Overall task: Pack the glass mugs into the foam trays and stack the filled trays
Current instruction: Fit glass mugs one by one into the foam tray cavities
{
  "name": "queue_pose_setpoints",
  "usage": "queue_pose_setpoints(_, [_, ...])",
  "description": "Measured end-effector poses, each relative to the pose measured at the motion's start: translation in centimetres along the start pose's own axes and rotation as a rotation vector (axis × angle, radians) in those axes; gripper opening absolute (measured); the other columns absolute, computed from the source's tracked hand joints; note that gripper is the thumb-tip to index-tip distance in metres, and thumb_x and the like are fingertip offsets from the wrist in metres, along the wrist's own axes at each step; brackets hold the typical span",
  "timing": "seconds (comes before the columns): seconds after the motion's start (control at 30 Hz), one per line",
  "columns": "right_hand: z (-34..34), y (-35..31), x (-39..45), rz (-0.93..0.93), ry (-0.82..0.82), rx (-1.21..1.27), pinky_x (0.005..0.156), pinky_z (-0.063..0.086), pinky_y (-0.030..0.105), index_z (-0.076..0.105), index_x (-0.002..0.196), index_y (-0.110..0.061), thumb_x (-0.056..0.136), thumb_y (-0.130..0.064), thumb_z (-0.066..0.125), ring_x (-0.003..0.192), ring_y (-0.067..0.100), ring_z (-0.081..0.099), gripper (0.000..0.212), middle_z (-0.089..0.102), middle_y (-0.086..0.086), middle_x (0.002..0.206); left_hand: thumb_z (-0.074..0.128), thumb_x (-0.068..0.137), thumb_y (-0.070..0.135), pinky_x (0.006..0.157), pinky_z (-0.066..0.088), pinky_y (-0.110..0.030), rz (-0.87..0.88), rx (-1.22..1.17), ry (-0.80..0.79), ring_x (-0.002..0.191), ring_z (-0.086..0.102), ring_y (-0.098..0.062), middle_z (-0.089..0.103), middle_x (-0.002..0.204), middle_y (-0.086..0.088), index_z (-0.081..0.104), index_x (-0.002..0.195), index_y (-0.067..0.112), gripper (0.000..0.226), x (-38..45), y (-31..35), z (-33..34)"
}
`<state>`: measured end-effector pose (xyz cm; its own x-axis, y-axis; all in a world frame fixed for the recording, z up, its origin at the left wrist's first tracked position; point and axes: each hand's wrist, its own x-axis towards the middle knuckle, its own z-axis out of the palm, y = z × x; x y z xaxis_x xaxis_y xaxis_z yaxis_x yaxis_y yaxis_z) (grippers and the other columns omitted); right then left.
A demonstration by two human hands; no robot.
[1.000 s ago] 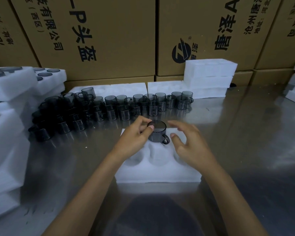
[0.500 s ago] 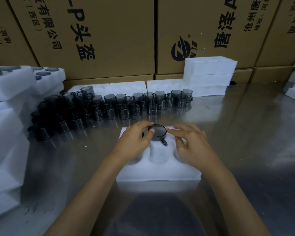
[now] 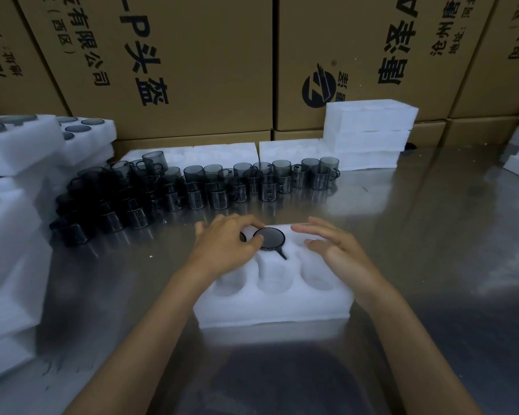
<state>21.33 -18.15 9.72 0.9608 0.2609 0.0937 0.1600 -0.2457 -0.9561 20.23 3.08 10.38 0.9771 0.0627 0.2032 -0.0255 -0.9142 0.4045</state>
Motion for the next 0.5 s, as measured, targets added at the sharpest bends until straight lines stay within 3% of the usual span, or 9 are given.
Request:
queue_pose_setpoints(0.1, [0.3,0.5,0.3,0.059,0.071,0.188,0.096,0.045,0.025,0.078,0.101,-0.033,0.093,-0.010,0.060,0.120,0.007,0.057,0.030,0.063,-0.011,0.129,0.060,0.093,0.035,0.102,0.034,-0.034,-0.050,-0.231,-0.021,0.106,0.059,-0.004,0.067,0.099,0.024,0.067,0.092,0.049,0.015,0.5,-1.1,-1.4])
queue_pose_setpoints(0.2, [0.4,1.9,1.6,0.165,0.310,0.403,0.083,0.054,0.030,0.079,0.094,-0.027,0.091,-0.015,0.060,0.101,0.019,0.068,0.022,0.073,0.002,0.109,0.059,0.094,0.018,0.084,0.048,-0.025,-0.162,-0.447,0.160,0.102,0.062,-0.017,0.067,0.106,0.011,0.068,0.101,0.038,0.023,2.3,-3.8,-3.5])
queue_pose_setpoints(0.27, [0.3,3.0,2.8,0.182,0.506,0.472,0.083,0.052,0.034,0.076,0.087,-0.020,0.092,-0.011,0.059,0.097,0.025,0.065,0.019,0.072,0.007,0.097,0.058,0.092,0.015,0.098,0.047,-0.037,-0.280,-0.340,0.321,0.113,0.057,-0.030,0.060,0.124,-0.007,0.064,0.121,0.024,0.031,5.1,-6.7,-4.9])
queue_pose_setpoints(0.33, [0.6,3.5,4.2,0.136,0.579,0.405,0.082,0.051,0.039,0.071,0.081,-0.021,0.092,-0.009,0.056,0.092,0.024,0.062,0.023,0.069,0.003,0.086,0.059,0.090,0.016,0.111,0.037,-0.043,-0.422,-0.222,0.394,0.129,0.043,-0.039,0.045,0.139,-0.020,0.051,0.135,0.012,0.045,8.0,-9.6,-6.2])
queue_pose_setpoints(0.43, [1.7,3.3,5.3,0.125,0.588,0.292,0.082,0.054,0.046,0.069,0.068,-0.026,0.082,-0.026,0.054,0.079,0.021,0.064,0.021,0.069,-0.005,0.073,0.062,0.090,0.021,0.113,0.027,-0.046,-0.601,-0.088,0.386,0.137,0.026,-0.045,0.025,0.148,-0.027,0.035,0.144,0.010,0.062,11.5,-12.7,-7.7])
queue_pose_setpoints(0.5, [2.2,3.3,5.6,0.108,0.587,0.288,0.079,0.055,0.046,0.069,0.069,-0.030,0.074,-0.040,0.051,0.072,0.015,0.064,0.021,0.069,-0.007,0.068,0.062,0.091,0.023,0.115,0.025,-0.046,-0.633,-0.018,0.316,0.139,0.022,-0.045,0.022,0.151,-0.027,0.029,0.149,0.014,0.067,13.5,-14.5,-8.3])
